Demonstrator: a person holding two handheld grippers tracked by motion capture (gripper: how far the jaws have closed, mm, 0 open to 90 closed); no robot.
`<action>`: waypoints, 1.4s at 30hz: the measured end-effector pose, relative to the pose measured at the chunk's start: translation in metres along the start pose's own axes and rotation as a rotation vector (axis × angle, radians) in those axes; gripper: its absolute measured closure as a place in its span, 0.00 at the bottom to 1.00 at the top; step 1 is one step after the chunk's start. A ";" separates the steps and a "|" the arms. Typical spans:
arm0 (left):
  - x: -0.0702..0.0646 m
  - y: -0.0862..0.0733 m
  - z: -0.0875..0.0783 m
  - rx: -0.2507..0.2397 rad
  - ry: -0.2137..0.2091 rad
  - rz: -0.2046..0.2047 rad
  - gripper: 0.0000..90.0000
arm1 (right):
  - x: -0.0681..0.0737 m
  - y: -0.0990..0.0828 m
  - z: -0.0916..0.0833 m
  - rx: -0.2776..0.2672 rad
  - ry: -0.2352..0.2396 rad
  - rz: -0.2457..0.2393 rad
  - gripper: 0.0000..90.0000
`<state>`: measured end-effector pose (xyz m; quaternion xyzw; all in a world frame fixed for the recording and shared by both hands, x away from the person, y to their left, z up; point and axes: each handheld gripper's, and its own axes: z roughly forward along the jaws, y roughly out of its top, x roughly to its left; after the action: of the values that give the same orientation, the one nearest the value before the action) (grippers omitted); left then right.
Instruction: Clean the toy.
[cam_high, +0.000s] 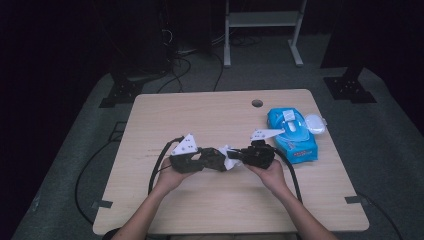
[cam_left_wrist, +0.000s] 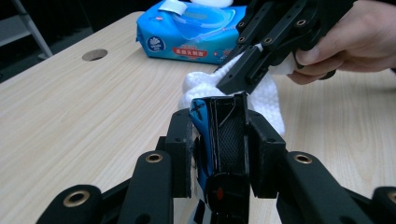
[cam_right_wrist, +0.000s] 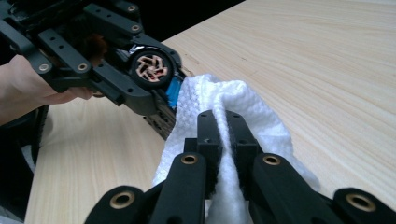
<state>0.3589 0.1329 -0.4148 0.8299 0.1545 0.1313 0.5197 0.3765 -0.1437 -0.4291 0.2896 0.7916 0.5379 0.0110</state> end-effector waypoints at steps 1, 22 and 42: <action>0.001 -0.002 -0.002 -0.004 -0.002 -0.011 0.73 | 0.000 0.001 0.002 0.004 -0.007 -0.005 0.95; 0.010 -0.037 0.003 0.180 0.002 -0.027 0.75 | -0.001 0.004 0.020 0.067 -0.076 -0.062 0.95; 0.011 -0.023 0.028 0.308 0.026 0.010 0.66 | 0.004 0.005 0.026 0.072 -0.089 -0.084 0.95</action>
<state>0.3769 0.1238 -0.4471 0.8989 0.1754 0.1191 0.3835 0.3841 -0.1183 -0.4344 0.2799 0.8207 0.4947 0.0584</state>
